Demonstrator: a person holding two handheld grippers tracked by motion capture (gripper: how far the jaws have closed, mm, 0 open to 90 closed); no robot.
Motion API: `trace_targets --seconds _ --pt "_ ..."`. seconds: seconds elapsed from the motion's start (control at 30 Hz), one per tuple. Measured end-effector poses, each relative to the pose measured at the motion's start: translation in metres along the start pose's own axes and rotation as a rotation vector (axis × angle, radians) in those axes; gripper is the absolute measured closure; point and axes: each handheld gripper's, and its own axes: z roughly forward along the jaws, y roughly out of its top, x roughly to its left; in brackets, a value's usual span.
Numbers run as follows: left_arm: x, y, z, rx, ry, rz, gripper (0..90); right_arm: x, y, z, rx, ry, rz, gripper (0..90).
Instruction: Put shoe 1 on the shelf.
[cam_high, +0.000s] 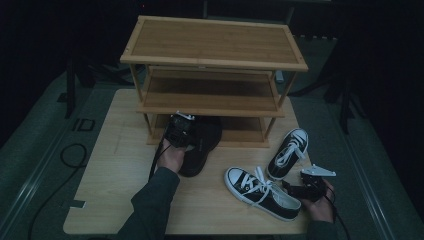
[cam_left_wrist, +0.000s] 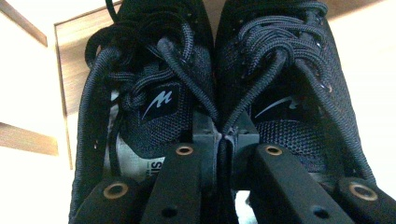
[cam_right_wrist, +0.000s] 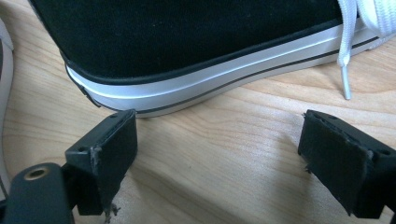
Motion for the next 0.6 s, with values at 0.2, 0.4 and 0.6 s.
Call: trace_targets --seconds 0.2,0.4,0.6 --pt "-0.006 0.004 0.003 -0.009 0.013 -0.026 84.7 0.0 0.0 0.0 0.0 0.001 0.0 11.7" --pt "-0.013 0.005 0.005 -0.029 0.042 -0.058 84.6 0.0 0.0 0.0 0.0 0.001 -0.001 11.7" --pt "-0.022 0.008 0.007 -0.045 0.059 -0.088 84.6 0.0 0.0 0.0 0.0 0.002 -0.001 11.7"
